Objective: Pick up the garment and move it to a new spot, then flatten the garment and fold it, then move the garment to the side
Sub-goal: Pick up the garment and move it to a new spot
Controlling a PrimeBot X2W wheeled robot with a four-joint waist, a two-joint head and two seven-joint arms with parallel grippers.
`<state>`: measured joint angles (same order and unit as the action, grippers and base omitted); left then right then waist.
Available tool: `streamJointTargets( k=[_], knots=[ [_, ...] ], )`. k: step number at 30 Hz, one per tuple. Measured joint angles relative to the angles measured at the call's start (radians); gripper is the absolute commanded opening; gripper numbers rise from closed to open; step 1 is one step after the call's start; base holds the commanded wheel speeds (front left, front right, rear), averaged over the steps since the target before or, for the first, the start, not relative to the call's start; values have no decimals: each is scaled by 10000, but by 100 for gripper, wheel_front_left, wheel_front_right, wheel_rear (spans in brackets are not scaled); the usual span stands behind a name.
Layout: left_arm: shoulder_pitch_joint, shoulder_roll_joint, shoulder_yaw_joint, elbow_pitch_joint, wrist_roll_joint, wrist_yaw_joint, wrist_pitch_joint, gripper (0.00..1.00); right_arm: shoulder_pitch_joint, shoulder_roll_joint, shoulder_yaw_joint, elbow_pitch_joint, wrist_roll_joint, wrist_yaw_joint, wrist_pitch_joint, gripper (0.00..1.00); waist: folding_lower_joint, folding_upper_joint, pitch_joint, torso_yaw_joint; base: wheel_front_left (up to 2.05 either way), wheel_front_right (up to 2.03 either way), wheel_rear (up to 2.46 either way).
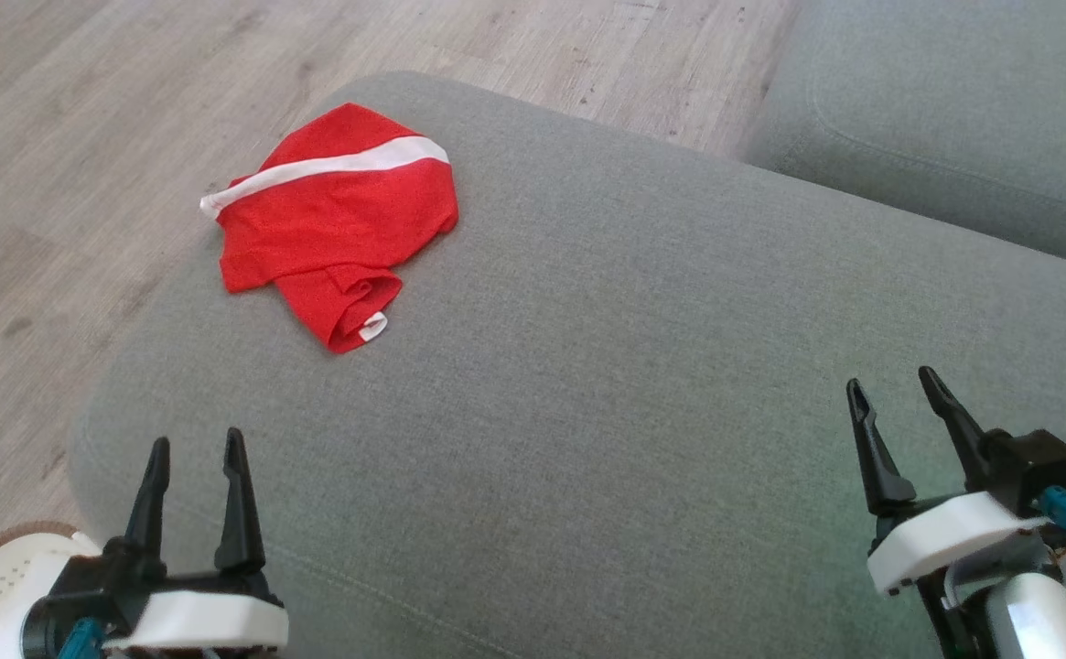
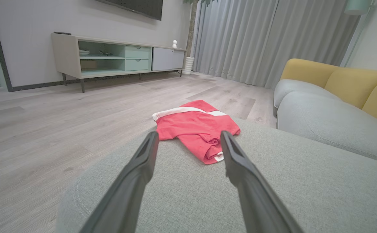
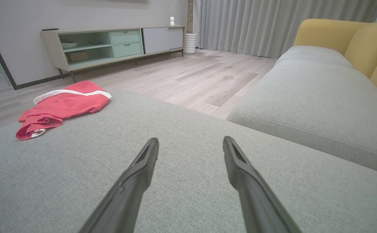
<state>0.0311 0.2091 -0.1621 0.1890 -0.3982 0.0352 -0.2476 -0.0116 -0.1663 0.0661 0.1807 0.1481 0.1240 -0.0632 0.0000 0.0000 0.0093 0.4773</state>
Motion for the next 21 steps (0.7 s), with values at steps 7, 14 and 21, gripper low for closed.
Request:
streamJointTargets(
  k=[7, 14, 21],
  knots=[
    [-302, 35, 65, -349, -464, -73, 441, 100, -4, 10, 159, 13, -4, 0, 0, 100, 0, 0, 238, -158, 0, 0, 0],
    [-2803, 665, 867, -305, -1396, 61, 2502, 100, -410, -75, 263, -520, -127, 0, 165, 100, 0, 0, 948, -491, 0, 0, 0],
    [-5227, 1559, 2167, 1379, -2401, 359, 3804, 100, -1297, -688, 717, -1797, -280, 0, 821, 100, 2, 0, 2325, -1112, 0, 0, 0]
  ],
)
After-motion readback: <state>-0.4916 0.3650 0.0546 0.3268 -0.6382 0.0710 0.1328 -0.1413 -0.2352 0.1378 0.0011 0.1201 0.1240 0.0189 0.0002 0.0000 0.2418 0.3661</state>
